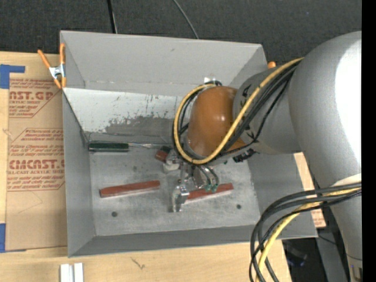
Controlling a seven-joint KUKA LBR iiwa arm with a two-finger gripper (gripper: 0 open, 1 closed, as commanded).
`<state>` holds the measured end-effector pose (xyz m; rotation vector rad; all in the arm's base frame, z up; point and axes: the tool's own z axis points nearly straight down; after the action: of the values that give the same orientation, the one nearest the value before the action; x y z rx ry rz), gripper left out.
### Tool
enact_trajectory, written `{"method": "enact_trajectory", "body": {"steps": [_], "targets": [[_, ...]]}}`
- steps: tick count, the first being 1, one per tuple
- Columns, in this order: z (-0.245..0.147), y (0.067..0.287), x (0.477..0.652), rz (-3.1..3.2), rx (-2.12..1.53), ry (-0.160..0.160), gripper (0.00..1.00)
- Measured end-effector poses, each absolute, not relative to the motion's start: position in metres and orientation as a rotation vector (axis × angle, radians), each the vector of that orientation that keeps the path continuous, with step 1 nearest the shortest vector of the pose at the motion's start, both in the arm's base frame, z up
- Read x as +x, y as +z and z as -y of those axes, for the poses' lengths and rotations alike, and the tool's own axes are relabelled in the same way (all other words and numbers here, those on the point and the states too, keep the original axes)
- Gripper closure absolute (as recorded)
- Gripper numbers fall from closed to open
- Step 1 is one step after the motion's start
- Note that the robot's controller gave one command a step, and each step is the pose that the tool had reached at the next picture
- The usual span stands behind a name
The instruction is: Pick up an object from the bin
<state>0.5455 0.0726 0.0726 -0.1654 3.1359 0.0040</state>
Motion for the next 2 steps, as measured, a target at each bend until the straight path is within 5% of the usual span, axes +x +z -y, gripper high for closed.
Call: {"method": "enact_trajectory", "body": {"steps": [1,2], "targets": [[-0.0728,0.0757,0.5489,-3.125,-0.163,0.005,1.00],[-0.0726,0.0724,0.5452,-3.137,-0.165,0.004,0.00]]}}
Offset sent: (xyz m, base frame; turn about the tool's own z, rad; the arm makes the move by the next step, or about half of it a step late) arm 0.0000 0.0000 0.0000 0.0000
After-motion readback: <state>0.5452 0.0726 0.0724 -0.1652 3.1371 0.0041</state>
